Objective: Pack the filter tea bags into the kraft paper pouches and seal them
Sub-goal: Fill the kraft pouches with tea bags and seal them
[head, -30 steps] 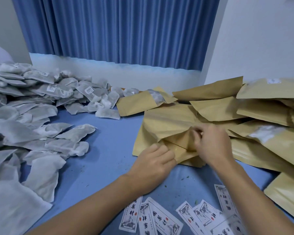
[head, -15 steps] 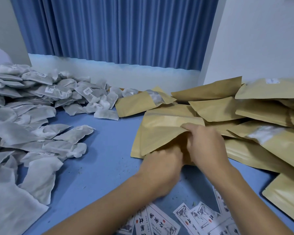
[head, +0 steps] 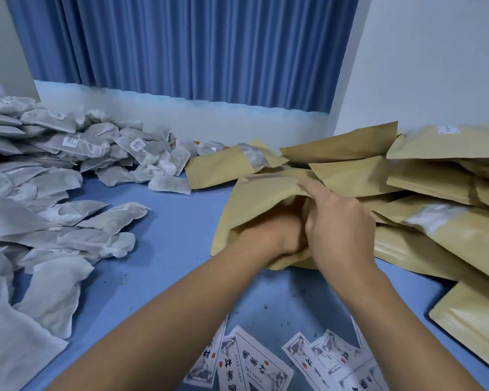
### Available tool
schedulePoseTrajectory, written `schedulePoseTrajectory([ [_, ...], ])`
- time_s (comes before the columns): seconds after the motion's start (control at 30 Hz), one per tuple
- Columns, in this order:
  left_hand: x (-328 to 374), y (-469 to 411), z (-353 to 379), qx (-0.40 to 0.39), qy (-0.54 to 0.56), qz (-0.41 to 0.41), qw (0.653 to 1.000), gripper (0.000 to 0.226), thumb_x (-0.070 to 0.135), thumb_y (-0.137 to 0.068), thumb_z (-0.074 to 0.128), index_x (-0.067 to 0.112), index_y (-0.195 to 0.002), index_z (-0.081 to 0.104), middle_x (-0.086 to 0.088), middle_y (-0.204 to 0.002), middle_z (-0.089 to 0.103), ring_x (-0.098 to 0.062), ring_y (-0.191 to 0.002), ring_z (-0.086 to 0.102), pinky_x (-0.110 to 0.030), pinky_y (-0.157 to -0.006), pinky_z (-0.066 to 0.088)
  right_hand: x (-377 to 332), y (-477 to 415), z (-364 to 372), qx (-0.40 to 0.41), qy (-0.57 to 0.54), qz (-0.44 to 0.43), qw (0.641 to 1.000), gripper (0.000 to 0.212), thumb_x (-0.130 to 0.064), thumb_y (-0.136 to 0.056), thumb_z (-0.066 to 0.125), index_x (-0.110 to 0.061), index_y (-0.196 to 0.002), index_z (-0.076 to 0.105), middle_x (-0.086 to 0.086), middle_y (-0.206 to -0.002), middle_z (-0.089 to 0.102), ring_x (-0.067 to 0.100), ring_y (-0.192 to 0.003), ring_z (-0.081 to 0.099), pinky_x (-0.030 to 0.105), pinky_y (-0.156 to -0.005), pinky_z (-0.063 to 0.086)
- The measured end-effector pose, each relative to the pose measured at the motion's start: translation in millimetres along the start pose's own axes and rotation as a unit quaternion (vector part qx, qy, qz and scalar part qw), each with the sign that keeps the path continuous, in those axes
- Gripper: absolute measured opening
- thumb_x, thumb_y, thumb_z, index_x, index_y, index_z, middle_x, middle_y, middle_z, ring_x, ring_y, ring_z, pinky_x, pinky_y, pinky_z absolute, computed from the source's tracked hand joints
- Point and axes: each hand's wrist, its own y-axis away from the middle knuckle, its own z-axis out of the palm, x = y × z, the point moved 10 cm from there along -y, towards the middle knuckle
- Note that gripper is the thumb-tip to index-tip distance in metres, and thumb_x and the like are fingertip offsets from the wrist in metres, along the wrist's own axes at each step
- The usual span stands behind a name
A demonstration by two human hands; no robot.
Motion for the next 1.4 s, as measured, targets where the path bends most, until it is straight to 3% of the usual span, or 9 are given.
schedulePoseTrajectory([
  [0.1, 25.2, 30.5, 32.6, -0.022, -0.05, 0.042, 0.998, 0.021, 0.024, -0.095, 0.054, 0.012, -0.111, 0.062, -0.015, -0.105, 0.065, -0.035, -0.095, 0.061, -0.041, -0.077, 0.05, 34.1, -6.0, 23.1, -0.072, -0.066, 0.056, 0.994, 0.066, 0.001, -0.085, 0.046, -0.042, -0.132, 0.061, 0.015, -0.085, 0.069, 0.039, -0.077, 0.057, 0.039, -0.067, 0.049],
  [0.27, 69.4, 95.3, 22.5, 0.175, 0.078, 0.256, 0.947, 0.015, 0.01, -0.097, 0.061, -0.001, -0.099, 0.071, -0.014, -0.1, 0.063, -0.03, -0.09, 0.056, -0.039, -0.082, 0.049, 42.2, -11.6, 27.7, -0.101, -0.066, 0.03, 0.992, 0.064, 0.001, -0.086, 0.045, -0.045, -0.128, 0.063, 0.015, -0.095, 0.073, 0.04, -0.084, 0.062, 0.04, -0.075, 0.055],
  [0.43, 77.3, 80.1, 75.8, -0.102, 0.169, 0.153, 0.968, 0.059, 0.05, -0.088, 0.071, 0.026, -0.138, 0.051, 0.002, -0.138, 0.055, -0.014, -0.132, 0.038, -0.044, -0.112, 0.034, 39.3, -10.3, 40.2, -0.144, -0.023, 0.01, 0.989, 0.066, 0.001, -0.088, 0.044, -0.046, -0.131, 0.06, 0.012, -0.096, 0.07, 0.037, -0.08, 0.059, 0.033, -0.063, 0.041],
  [0.67, 81.4, 82.6, 88.0, -0.146, 0.083, 0.173, 0.97, 0.042, 0.054, -0.093, 0.06, 0.035, -0.131, 0.063, 0.025, -0.145, 0.051, 0.002, -0.143, 0.031, -0.05, -0.114, -0.015, 43.0, -9.7, 42.9, -0.14, -0.016, 0.009, 0.99, 0.065, 0.0, -0.088, 0.044, -0.046, -0.133, 0.059, 0.01, -0.098, 0.07, 0.037, -0.083, 0.061, 0.032, -0.063, 0.042],
  [0.87, 89.1, 96.6, 56.8, 0.005, 0.163, 0.206, 0.965, 0.021, 0.029, -0.096, 0.063, 0.012, -0.093, 0.076, -0.001, -0.089, 0.072, -0.021, -0.087, 0.06, -0.043, -0.09, 0.048, 47.2, -11.7, 42.0, -0.137, -0.023, 0.017, 0.99, 0.063, -0.002, -0.09, 0.043, -0.047, -0.132, 0.06, 0.012, -0.099, 0.071, 0.039, -0.084, 0.061, 0.034, -0.065, 0.045],
  [1.0, 59.8, 112.2, -19.4, 0.313, 0.154, 0.216, 0.912, 0.011, 0.01, -0.097, 0.067, 0.001, -0.097, 0.075, -0.007, -0.098, 0.072, -0.022, -0.088, 0.064, -0.033, -0.082, 0.052, 50.2, -15.9, 36.0, -0.13, -0.028, 0.019, 0.991, 0.06, -0.003, -0.09, 0.044, -0.046, -0.129, 0.062, 0.011, -0.106, 0.072, 0.04, -0.093, 0.063, 0.037, -0.075, 0.05],
  [1.13, 34.6, 113.5, -59.2, 0.4, 0.035, 0.206, 0.892, 0.018, 0.002, -0.1, 0.056, -0.006, -0.104, 0.072, -0.014, -0.102, 0.071, -0.029, -0.092, 0.066, -0.033, -0.085, 0.054, 46.3, -18.6, 30.7, -0.132, -0.044, 0.007, 0.99, 0.059, -0.005, -0.09, 0.043, -0.046, -0.129, 0.062, 0.01, -0.115, 0.071, 0.039, -0.102, 0.062, 0.038, -0.082, 0.051],
  [1.3, -6.3, 49.0, -21.6, 0.092, -0.132, -0.075, 0.984, 0.015, 0.007, -0.091, 0.058, 0.016, -0.103, 0.059, -0.011, -0.107, 0.062, -0.033, -0.105, 0.063, -0.038, -0.066, 0.042, 18.3, -8.3, 33.6, -0.147, -0.044, -0.035, 0.988, 0.061, -0.006, -0.085, 0.049, -0.046, -0.128, 0.062, 0.009, -0.096, 0.071, 0.039, -0.09, 0.061, 0.037, -0.073, 0.051],
  [1.4, -39.8, 24.7, 9.7, -0.04, -0.105, -0.169, 0.979, 0.043, 0.026, -0.104, 0.045, 0.019, -0.147, 0.04, -0.01, -0.153, 0.038, -0.03, -0.143, 0.035, -0.04, -0.115, 0.03, -3.6, 2.7, 42.5, -0.175, -0.008, -0.072, 0.982, 0.062, -0.004, -0.08, 0.05, -0.044, -0.126, 0.061, -0.003, -0.067, 0.046, 0.031, -0.071, 0.048, 0.034, -0.061, 0.044],
])
